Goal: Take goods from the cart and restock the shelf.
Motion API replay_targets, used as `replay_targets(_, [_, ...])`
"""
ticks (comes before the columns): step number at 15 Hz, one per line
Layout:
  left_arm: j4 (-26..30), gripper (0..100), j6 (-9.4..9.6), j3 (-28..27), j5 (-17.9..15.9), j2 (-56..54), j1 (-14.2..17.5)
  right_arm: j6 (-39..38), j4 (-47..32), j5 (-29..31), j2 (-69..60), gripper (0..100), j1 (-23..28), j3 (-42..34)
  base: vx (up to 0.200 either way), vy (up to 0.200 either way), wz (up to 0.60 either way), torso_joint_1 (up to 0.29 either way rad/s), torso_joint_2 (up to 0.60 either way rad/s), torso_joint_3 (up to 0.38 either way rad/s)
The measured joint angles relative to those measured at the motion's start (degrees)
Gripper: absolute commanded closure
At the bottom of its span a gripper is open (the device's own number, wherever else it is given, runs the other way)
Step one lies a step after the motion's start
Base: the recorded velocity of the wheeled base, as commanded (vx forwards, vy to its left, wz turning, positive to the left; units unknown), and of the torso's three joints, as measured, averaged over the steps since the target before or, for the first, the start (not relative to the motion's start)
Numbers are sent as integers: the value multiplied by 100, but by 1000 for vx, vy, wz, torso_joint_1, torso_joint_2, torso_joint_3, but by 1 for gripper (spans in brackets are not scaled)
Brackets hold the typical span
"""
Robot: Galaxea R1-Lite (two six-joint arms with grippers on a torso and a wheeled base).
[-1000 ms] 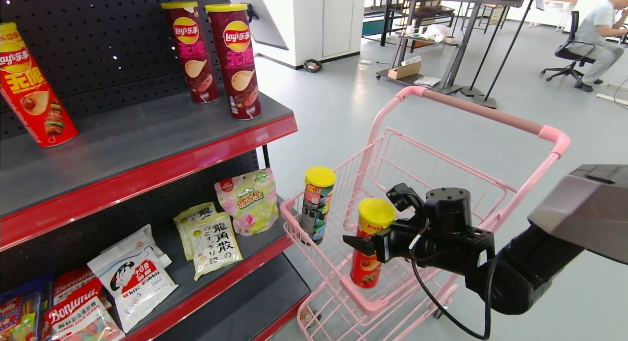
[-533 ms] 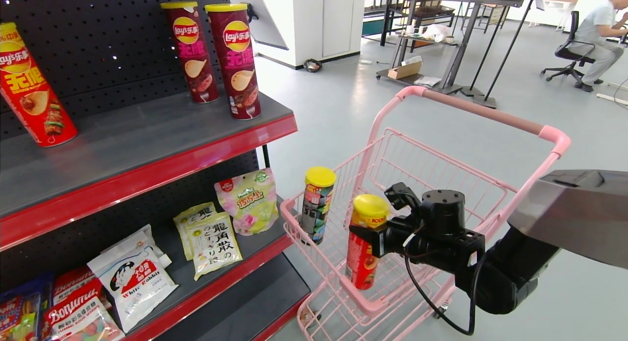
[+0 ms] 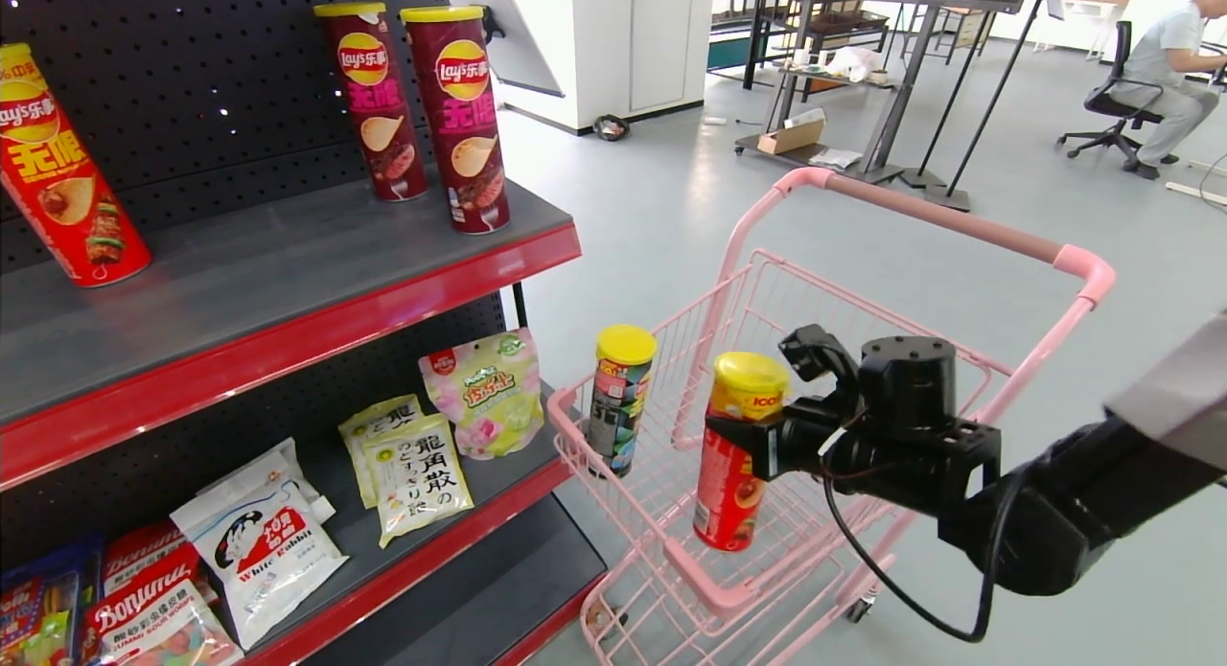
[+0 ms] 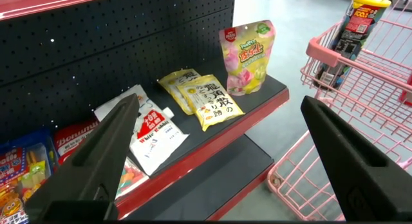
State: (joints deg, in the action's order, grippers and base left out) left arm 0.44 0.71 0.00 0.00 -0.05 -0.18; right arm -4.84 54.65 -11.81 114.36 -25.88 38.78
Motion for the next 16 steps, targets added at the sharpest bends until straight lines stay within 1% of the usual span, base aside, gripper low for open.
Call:
replay_targets(2, [0,0,0,0,0,0,0,219,-1304,7,-703,100,190,623,0,0,0,0,0,0])
replay_targets(4, [0,0,0,0,0,0,0,640,-2545,33,-1445,100,436,1279,0,0,0,0,0,0])
replay_targets(5, [0,0,0,0,0,0,0,768,-3056,141,-1871,100,540,1526,0,0,0,0,0,0])
replay_targets(6, [0,0,-2,0,0,0,0,834,-3476,345,-2271,100,601,1642,0,0,0,0,0,0])
replay_targets(8, [0,0,0,0,-5,0,0,874,-4532,1230,-3198,100,708,1696,0,0,0,0,0,0])
replay_targets(10, [0,0,0,0,-11,0,0,733,-5146,1665,-4164,100,791,1401,0,0,0,0,0,0])
replay_targets(11, [0,0,-2,0,-13,0,0,673,-5318,1777,-4675,100,847,1061,0,0,0,0,0,0])
replay_targets(13, [-1,0,0,0,-24,0,0,664,-5598,1903,-5585,100,985,347,0,0,0,0,0,0])
replay_targets(16, [0,0,-2,0,-24,0,0,784,-5949,1955,-6627,100,1523,-416,0,0,0,0,0,0])
